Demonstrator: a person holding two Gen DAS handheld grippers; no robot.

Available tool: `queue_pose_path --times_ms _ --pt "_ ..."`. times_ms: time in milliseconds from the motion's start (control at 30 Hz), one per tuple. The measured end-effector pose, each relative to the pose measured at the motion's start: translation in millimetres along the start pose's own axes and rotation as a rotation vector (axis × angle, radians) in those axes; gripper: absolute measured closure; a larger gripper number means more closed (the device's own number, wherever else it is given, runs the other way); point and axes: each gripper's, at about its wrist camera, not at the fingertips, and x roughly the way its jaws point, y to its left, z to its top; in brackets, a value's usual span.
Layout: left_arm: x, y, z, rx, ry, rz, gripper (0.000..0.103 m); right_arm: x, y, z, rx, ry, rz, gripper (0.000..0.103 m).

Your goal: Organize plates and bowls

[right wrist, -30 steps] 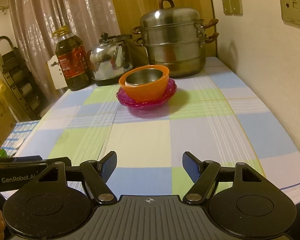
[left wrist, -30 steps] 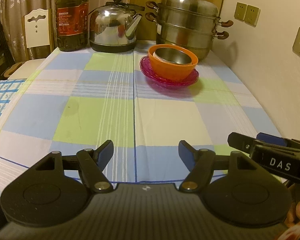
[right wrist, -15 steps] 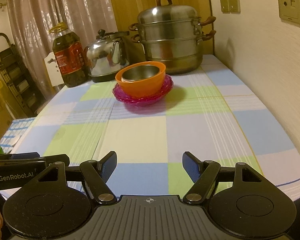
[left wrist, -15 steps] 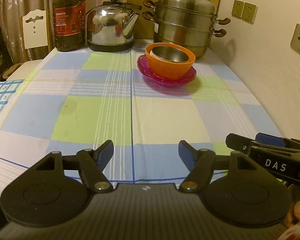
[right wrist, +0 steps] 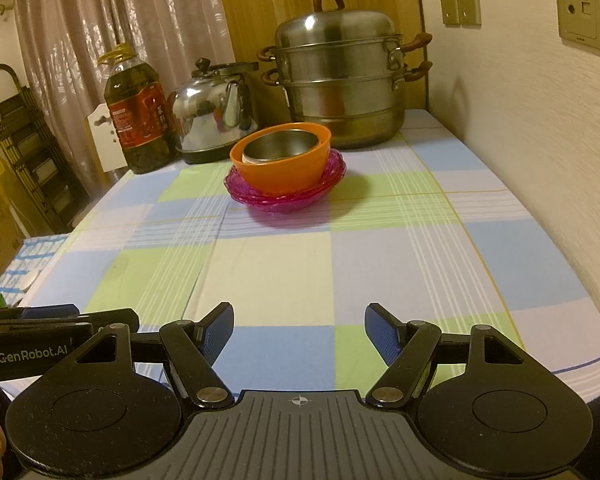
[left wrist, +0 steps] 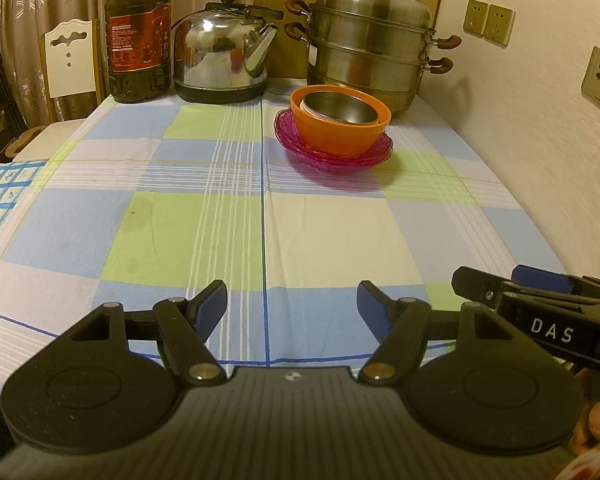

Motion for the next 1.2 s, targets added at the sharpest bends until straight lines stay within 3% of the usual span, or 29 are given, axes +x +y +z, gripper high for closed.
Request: queue_pose_path --times_ms 1200 --pt "-2.1 -1.0 2.2 0.004 -0.004 -0.007 0.033 0.2 -0.4 -1.0 -0.006 0.001 0.002 0.031"
